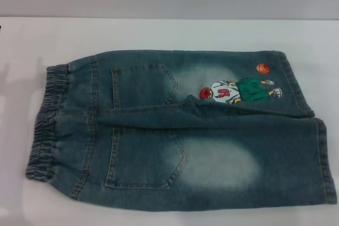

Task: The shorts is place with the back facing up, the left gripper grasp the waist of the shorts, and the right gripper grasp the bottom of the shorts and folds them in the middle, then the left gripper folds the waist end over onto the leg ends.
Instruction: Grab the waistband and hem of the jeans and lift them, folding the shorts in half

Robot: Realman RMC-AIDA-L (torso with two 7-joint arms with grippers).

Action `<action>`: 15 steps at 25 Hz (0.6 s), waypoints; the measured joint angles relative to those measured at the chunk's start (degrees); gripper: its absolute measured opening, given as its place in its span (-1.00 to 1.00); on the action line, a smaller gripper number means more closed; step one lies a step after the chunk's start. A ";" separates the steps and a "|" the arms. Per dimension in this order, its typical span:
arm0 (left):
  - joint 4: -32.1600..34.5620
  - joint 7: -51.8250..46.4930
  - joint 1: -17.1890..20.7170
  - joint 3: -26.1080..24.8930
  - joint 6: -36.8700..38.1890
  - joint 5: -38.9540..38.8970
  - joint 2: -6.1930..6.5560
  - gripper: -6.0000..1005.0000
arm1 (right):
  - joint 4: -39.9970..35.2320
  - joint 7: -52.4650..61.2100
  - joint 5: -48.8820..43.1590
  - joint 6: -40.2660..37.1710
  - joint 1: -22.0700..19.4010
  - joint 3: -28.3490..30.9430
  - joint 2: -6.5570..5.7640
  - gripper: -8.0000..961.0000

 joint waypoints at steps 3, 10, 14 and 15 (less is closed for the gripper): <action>0.13 -1.77 -0.34 0.18 -1.01 0.81 0.04 0.65 | -0.02 0.17 0.24 2.19 0.21 1.09 -0.09 0.24; 2.01 -5.25 -1.16 0.23 -2.13 6.41 0.33 0.65 | -0.14 0.43 0.25 2.69 -0.16 1.98 0.08 0.23; 2.32 -5.98 -1.27 0.21 -2.19 8.12 0.33 0.65 | -0.17 0.47 0.25 2.72 -0.34 1.97 0.19 0.23; 2.32 -5.98 -1.27 0.21 -2.19 8.12 0.33 0.64 | -0.12 0.51 0.21 2.73 -0.39 1.86 0.19 0.23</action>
